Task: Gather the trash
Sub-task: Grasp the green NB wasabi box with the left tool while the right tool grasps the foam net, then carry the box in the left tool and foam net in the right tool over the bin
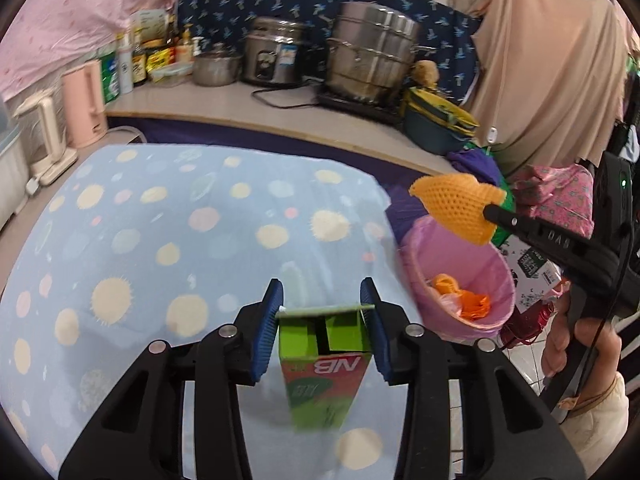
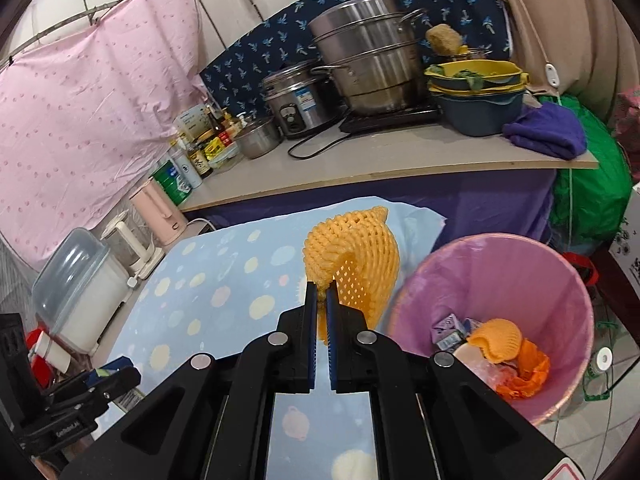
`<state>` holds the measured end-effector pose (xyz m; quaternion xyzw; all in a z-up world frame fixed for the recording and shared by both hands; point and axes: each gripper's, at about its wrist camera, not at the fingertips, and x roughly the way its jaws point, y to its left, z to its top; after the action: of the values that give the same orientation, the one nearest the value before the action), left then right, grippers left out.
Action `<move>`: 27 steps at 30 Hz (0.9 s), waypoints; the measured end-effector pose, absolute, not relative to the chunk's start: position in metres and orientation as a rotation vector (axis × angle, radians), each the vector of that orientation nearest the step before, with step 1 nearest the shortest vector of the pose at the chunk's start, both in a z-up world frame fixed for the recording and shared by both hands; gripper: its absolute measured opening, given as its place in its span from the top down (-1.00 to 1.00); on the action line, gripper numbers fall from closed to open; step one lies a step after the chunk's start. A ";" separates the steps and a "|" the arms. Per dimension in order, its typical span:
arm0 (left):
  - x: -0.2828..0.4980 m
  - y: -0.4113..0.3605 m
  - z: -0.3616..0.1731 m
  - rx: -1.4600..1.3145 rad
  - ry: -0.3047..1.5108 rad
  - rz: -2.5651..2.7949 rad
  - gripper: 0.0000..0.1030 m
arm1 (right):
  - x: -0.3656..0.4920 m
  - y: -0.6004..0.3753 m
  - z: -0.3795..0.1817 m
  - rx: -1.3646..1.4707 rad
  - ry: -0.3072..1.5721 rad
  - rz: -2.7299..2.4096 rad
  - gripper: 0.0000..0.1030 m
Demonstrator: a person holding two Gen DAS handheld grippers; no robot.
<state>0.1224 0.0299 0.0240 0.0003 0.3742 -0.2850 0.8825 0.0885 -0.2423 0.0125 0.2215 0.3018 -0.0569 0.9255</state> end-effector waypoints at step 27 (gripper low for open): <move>0.124 -0.149 0.080 0.068 0.671 -0.825 0.29 | 0.020 -0.326 -0.039 0.567 0.679 -0.299 0.90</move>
<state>0.1243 -0.1490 0.0803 0.0326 0.3199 -0.3935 0.8613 0.0203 -0.3261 -0.0392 0.2731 0.3274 -0.1439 0.8930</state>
